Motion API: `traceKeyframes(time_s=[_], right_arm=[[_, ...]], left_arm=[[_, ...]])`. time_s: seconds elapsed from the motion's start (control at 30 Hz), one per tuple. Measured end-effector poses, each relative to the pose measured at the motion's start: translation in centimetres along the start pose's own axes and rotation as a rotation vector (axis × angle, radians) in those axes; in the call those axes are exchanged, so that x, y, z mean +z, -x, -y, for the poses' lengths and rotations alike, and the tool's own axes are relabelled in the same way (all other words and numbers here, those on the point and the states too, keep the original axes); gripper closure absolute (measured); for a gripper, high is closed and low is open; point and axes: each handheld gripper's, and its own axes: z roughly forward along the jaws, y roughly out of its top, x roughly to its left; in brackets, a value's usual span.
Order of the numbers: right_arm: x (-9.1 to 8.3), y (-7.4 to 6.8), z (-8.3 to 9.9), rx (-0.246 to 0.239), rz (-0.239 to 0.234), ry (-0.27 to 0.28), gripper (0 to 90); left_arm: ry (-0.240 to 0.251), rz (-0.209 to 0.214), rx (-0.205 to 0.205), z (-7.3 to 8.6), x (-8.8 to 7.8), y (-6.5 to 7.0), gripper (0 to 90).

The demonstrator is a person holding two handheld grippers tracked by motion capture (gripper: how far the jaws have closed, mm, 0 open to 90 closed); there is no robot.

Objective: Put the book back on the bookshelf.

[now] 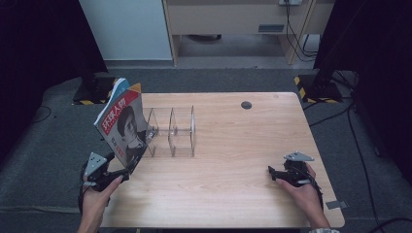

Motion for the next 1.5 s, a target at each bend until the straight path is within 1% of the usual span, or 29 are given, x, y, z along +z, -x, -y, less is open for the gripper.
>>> traceKeyframes(time_s=[0.07, 0.53, 0.83, 1.07, 1.5], right_arm=[[0.0, 0.0, 0.0, 0.000, 0.000, 0.000, 15.7], [0.0, 0.0, 0.0, -0.004, -0.001, -0.001, 15.7], [0.0, 0.0, 0.0, -0.006, -0.002, -0.001, 15.7], [0.0, 0.0, 0.0, -0.007, -0.003, -0.001, 15.7], [0.0, 0.0, 0.0, -0.007, -0.003, -0.001, 15.7]], left_arm=[[-0.002, 0.001, -0.006, 0.2, -0.1, 0.0, 8.6], [-0.034, 0.014, -0.009, 1.6, -0.4, 0.3, 8.9], [-0.058, 0.041, 0.007, 2.3, -0.8, 1.1, 8.9], [-0.068, 0.054, 0.007, 2.6, -1.1, 1.6, 9.0], [-0.082, 0.102, 0.033, 2.7, -0.8, 3.1, 9.3]])
